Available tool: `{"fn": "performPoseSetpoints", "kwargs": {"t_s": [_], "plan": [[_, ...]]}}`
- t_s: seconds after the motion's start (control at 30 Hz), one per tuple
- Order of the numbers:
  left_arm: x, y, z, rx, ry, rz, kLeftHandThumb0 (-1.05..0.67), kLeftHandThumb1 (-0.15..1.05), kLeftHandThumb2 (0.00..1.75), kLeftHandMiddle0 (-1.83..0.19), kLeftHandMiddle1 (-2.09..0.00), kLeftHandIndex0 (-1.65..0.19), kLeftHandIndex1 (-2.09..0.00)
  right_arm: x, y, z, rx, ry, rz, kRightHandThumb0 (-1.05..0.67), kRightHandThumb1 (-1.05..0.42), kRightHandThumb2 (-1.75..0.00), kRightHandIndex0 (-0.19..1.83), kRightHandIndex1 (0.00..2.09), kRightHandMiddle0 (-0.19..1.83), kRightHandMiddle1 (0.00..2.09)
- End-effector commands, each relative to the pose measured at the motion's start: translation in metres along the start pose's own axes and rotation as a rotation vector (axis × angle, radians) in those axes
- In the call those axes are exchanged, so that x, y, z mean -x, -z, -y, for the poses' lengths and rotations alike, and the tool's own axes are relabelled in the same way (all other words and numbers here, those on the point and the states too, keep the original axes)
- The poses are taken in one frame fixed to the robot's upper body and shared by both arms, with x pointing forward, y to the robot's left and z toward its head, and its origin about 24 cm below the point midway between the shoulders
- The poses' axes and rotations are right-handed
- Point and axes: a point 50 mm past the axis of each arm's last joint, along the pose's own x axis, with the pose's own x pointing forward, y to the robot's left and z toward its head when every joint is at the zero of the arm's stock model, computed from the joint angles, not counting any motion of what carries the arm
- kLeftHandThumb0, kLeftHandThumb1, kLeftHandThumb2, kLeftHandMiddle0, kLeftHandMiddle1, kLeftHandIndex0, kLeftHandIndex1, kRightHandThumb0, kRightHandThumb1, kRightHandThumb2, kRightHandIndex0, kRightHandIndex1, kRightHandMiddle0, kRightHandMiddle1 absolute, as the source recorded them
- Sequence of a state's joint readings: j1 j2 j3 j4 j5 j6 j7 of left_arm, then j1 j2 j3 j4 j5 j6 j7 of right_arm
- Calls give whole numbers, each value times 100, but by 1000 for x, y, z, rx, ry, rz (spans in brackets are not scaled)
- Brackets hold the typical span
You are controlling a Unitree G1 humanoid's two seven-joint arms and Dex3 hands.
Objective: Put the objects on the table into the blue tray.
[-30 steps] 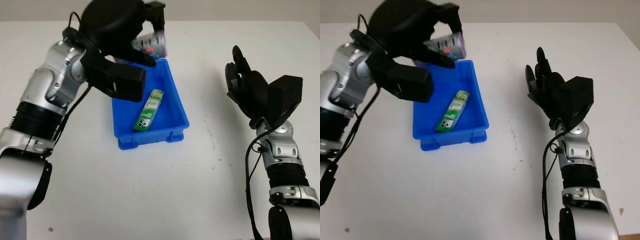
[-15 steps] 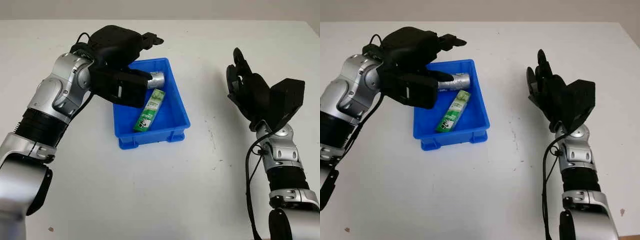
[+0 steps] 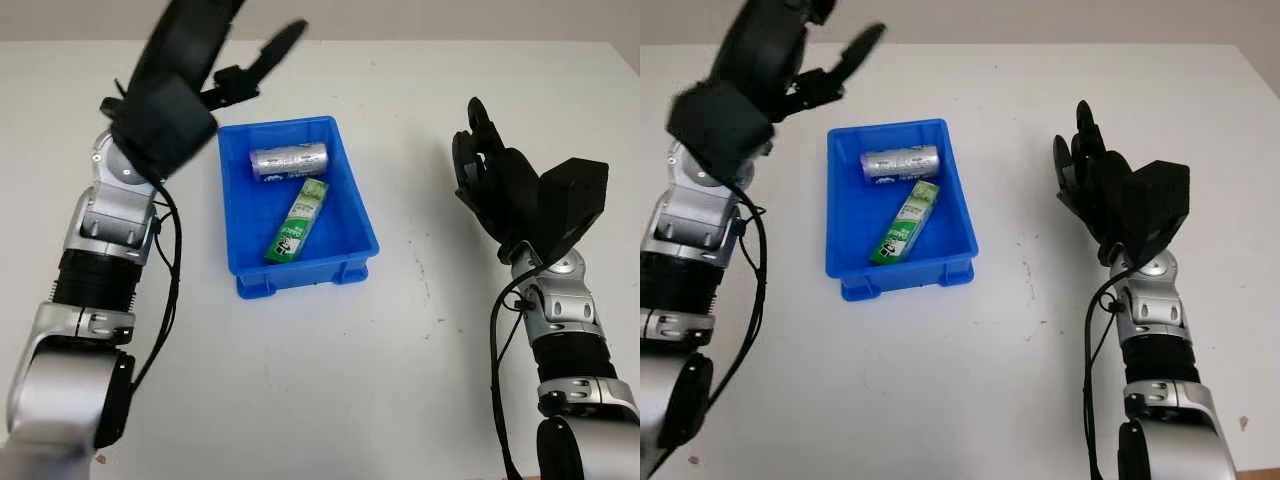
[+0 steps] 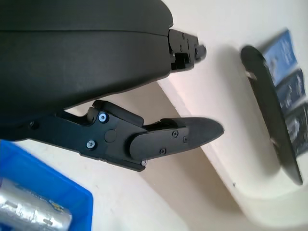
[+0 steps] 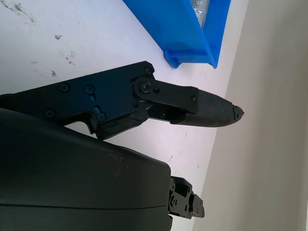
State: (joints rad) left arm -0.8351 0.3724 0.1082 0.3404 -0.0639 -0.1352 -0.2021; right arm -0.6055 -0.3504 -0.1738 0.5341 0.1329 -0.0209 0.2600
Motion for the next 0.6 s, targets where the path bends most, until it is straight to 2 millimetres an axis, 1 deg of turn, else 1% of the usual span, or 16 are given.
{"fn": "performPoseSetpoints", "kwargs": {"t_s": [0.0, 0.1, 0.2, 0.27, 0.4, 0.57], "plan": [[18, 19, -6, 86, -39, -83, -76, 105, 72, 19, 0, 19, 0, -3, -6, -2, 1, -3, 30, -76, -105, -60, -19, 0, -19, 0], [33, 33, -8, 156, -81, -153, -73, 105, 76, 19, 0, 19, 0, -4, -8, -3, -2, -16, 45, -75, -105, -63, -19, 0, -19, 0], [53, 53, -7, 150, -95, -230, -74, 105, 78, 19, 0, 19, 0, -6, -11, -4, 6, -13, 49, -77, -105, -66, -19, 0, -19, 0], [64, 61, -4, 142, -92, -274, -75, 105, 76, 19, 0, 19, 0, -7, -11, -5, 10, -15, 48, -79, -105, -68, -19, 0, -19, 0], [79, 72, 2, 137, -62, -344, -75, 105, 78, 19, 0, 19, 0, -7, -12, -5, 17, -12, 45, -79, -105, -70, -19, 0, -19, 0], [90, 80, 10, 153, -36, -417, -76, 105, 78, 19, 0, 19, 0, -6, -12, -5, 9, -17, 48, -78, -105, -71, -19, 0, -19, 0]]}}
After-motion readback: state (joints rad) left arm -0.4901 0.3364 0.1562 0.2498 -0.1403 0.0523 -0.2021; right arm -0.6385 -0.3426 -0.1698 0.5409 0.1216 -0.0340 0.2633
